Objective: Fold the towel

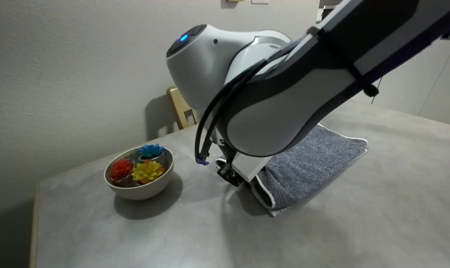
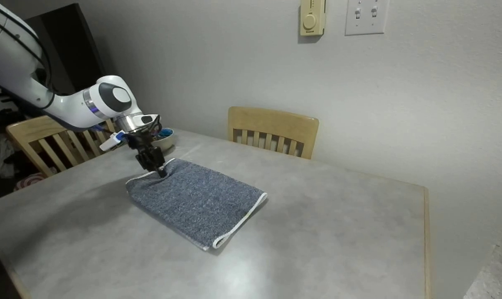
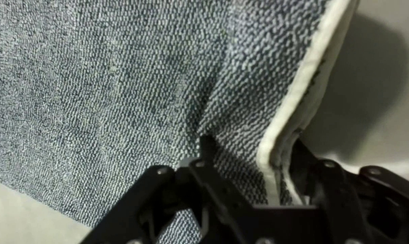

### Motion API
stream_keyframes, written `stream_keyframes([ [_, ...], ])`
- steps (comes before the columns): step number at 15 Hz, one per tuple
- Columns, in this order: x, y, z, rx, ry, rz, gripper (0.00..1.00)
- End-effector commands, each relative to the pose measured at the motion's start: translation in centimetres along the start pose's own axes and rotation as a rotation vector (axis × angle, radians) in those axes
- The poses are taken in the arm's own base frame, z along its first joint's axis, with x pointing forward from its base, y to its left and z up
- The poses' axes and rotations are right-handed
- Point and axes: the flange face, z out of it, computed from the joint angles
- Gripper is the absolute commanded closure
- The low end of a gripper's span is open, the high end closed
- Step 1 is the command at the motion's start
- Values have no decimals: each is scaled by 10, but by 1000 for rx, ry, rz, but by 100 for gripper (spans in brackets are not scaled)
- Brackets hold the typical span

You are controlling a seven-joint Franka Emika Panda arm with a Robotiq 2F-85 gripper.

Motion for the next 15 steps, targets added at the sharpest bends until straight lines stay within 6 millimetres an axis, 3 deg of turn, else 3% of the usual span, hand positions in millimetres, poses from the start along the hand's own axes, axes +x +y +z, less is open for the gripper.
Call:
stream_keyframes([
  [1,-10,8,2,-13,3,13,68],
  [5,-11,4,0,32,5,-6,97],
  [10,-13,0,-11,134,60,-116,98],
  [15,-29,15,-40,203,112,-266,98],
])
